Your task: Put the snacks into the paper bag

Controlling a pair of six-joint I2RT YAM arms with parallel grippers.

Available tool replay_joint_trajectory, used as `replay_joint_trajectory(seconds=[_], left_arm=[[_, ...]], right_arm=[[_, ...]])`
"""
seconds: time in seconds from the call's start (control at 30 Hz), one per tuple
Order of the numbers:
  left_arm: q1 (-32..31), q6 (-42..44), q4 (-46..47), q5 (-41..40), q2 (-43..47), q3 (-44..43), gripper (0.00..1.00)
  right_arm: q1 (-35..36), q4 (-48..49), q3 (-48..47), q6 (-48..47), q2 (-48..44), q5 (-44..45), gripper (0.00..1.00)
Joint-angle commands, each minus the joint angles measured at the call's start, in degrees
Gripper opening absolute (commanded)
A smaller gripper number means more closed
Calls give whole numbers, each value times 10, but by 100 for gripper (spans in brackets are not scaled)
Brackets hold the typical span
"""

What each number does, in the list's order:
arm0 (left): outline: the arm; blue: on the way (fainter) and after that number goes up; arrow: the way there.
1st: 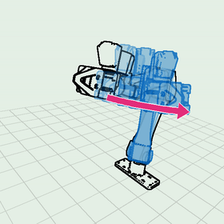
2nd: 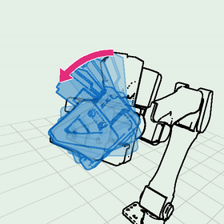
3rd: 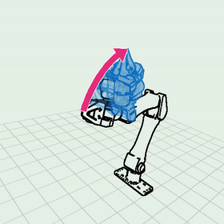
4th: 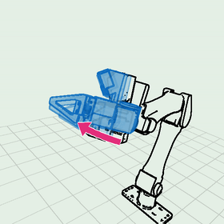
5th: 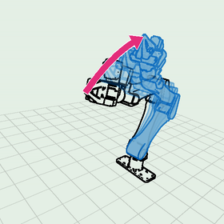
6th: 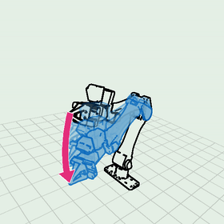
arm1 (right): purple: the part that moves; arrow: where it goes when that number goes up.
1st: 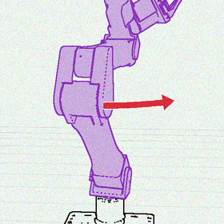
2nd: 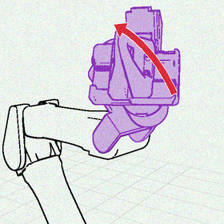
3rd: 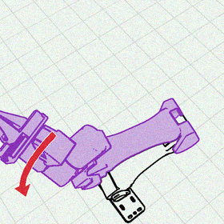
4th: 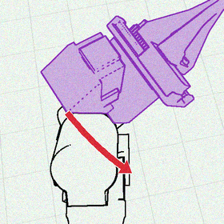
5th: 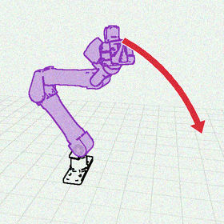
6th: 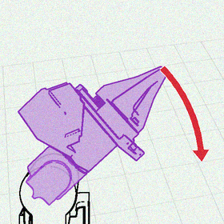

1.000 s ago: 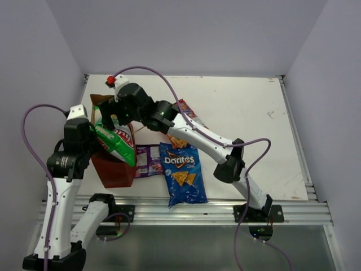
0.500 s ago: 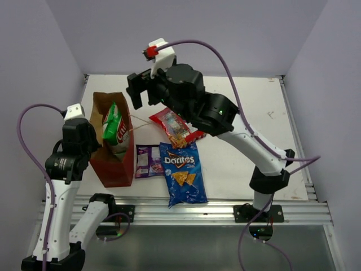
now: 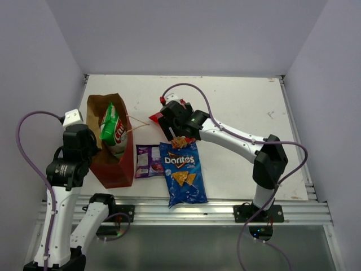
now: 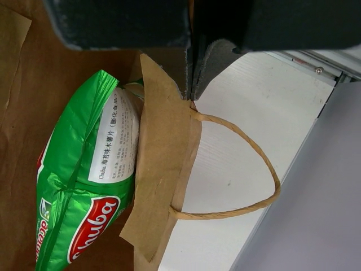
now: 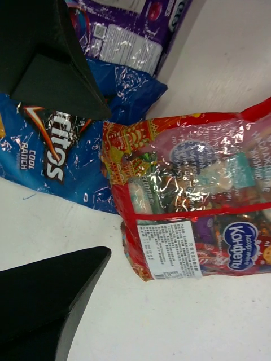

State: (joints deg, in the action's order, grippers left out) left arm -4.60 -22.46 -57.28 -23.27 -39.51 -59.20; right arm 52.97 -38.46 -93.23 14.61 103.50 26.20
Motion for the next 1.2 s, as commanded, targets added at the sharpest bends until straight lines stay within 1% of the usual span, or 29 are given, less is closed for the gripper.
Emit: replay_joint_trajectory(seconds=[0.0,0.1,0.3,0.5,0.63,0.73,0.77,0.8,0.83,0.87,0.9,1.0,1.1,1.13,1.17], left_arm=[[-2,-16,4,-22,-1,-11,0],[-5,-19,16,-17,-1,0,0],[-7,-26,30,-30,3,17,0],[-15,-29,28,-44,-7,15,0],[-17,-31,26,-56,-9,7,0],[-19,-30,28,-57,-13,3,0],[-20,-30,29,-56,-14,3,0],[-20,-30,32,-54,-14,1,0],[-20,-31,32,-49,-15,0,0],[-20,-31,34,-48,-16,0,0],[-20,-32,34,-47,-15,-3,0],[-20,-33,29,-53,-17,-11,0],[-20,-33,24,-57,-17,-17,0],[-20,-35,22,-58,-15,-18,0],[-20,-35,22,-60,-14,-19,0]], right_arm=[[-1,64,14,10,-16,18,99],[-12,92,31,6,2,4,98],[-20,128,24,-10,63,-38,97],[-20,128,-10,-14,138,-69,96],[-20,125,-24,-24,161,-73,96],[-21,123,-25,-34,170,-60,95],[-21,118,-27,-36,173,-58,90],[-21,114,-31,-39,179,-55,82],[-21,107,-35,-41,184,-49,69],[-21,84,-41,-38,187,-31,18],[-21,76,-50,-35,190,-21,0],[-21,65,-48,-38,164,-11,0],[-21,51,-56,-62,108,-16,0],[-21,41,-84,-76,95,-23,0],[-21,11,-108,-85,78,-25,0]])
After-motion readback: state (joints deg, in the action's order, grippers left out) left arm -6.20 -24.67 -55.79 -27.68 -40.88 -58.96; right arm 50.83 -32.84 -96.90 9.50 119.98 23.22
